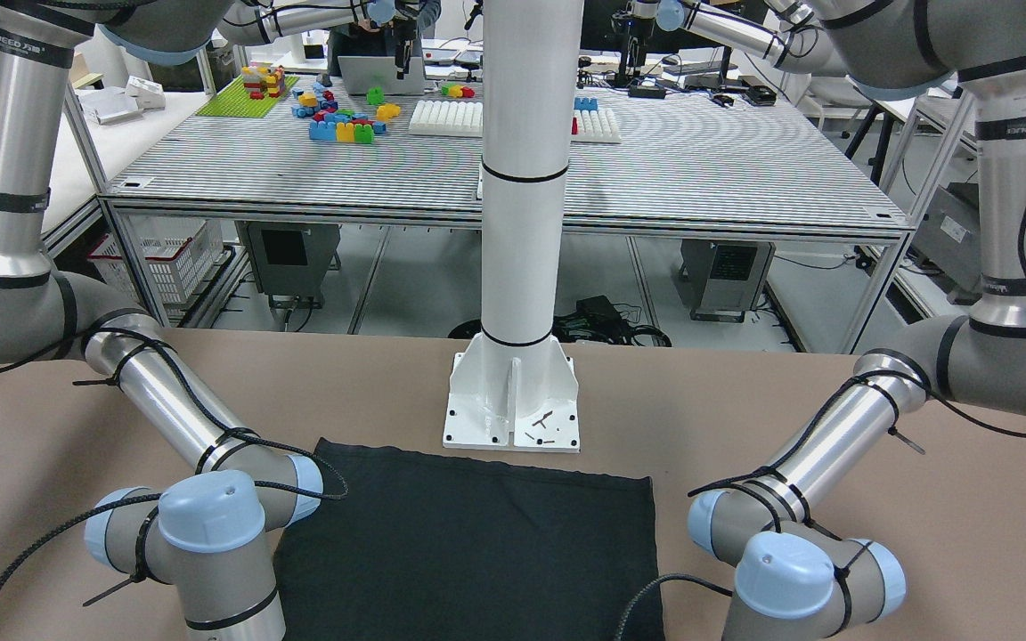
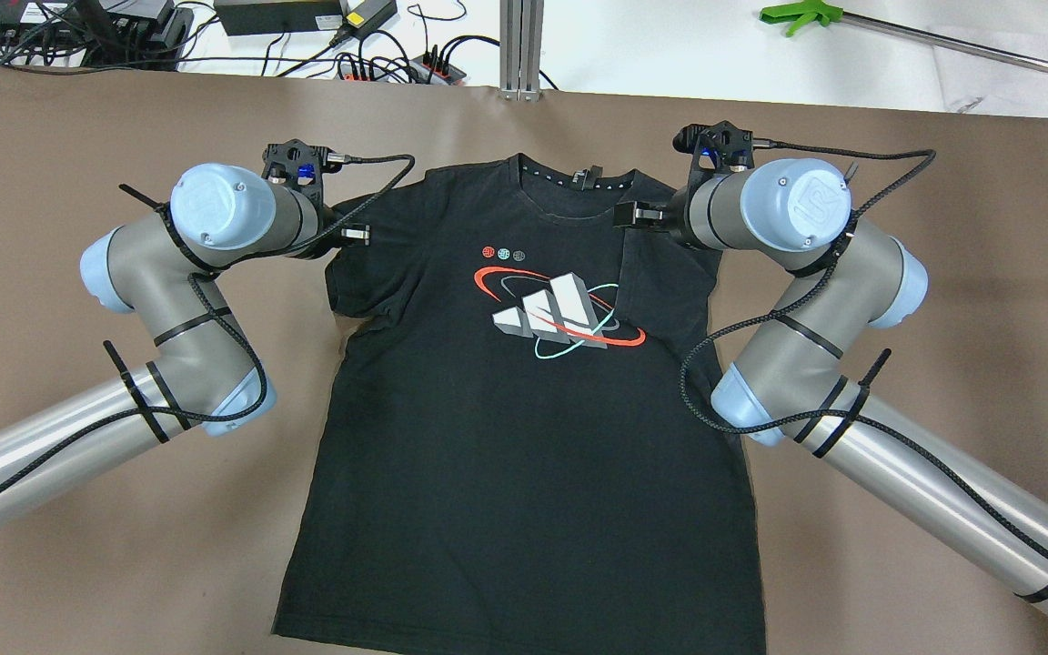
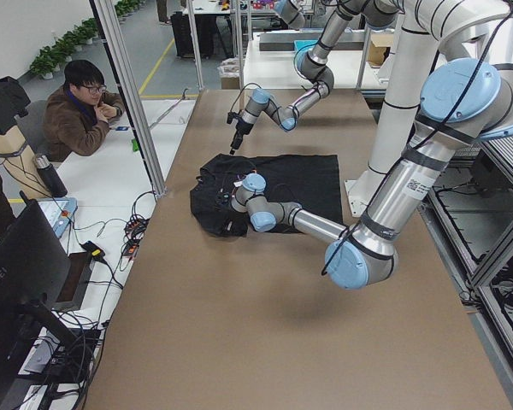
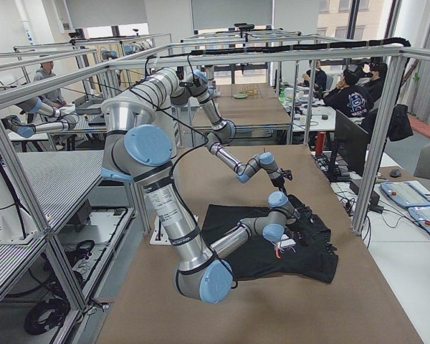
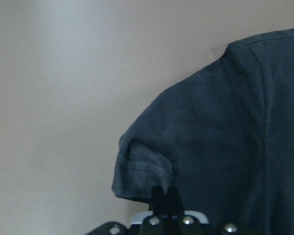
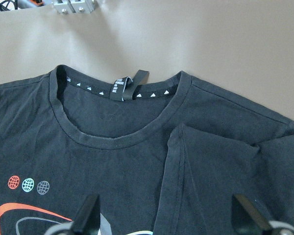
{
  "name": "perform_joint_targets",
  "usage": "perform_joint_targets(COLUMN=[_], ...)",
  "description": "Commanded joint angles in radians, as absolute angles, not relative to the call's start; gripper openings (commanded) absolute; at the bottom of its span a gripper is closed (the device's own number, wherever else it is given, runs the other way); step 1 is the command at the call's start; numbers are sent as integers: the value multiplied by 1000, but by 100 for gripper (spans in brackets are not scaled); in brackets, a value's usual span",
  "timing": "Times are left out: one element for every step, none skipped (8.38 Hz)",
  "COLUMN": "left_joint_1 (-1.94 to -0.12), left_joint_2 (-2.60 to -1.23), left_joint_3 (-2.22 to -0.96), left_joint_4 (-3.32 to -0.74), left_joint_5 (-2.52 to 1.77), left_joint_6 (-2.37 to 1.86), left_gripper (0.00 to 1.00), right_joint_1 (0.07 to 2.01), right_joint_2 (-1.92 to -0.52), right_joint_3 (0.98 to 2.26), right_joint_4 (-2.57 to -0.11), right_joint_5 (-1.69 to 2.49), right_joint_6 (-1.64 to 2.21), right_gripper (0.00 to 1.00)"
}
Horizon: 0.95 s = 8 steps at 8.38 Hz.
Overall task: Fold clothes
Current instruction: 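Grasp the sleeve nearest the left gripper with the left gripper, then fold the held sleeve inward over the shirt with the left gripper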
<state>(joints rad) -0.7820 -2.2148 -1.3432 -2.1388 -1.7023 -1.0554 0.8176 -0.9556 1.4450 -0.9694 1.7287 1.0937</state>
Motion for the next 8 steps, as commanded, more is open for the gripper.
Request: perform_joint_targets(left_joint_1=[-753,-729,-710,-695,-666,-638,-602,-574], left_joint_2=[-2336,-2394,-2455,-2515,-2546,-2548,-2539,-2539], left_joint_3=[-1425,-1401,-1350,-1289,-1263,-1262,-1256,-1255], left_joint_4=[-1895,-1866,-1856,-1858,-1858,-1862,-1868,-1873], left_joint_5=[-1703,-1700,-1691,-1687,-1659,-1616,-1544,-1464], left_joint_6=[-1159,-1204,-1235,-1265,-1291,-1290,-1282,-1288], left_gripper=[0,0,0,0,0,9,99,100], right_joint_1=[818,818,818,818,819,818,819,819], right_joint_2=[-957,-959,-966,-968,-969,-973,-985,-985], right_joint_3=[1443,1443,1443,1443,1443,1443,1445,1445], right_joint_4=[-971,-971,-969,-969,-969,-968,-966,-965], right_joint_5=[1727,1727,1727,1727,1727,1727,1729,1729], right_joint_6=[1094,1094,1092,1092,1094,1094,1094,1094], right_gripper=[94,94,94,94,94,94,94,94])
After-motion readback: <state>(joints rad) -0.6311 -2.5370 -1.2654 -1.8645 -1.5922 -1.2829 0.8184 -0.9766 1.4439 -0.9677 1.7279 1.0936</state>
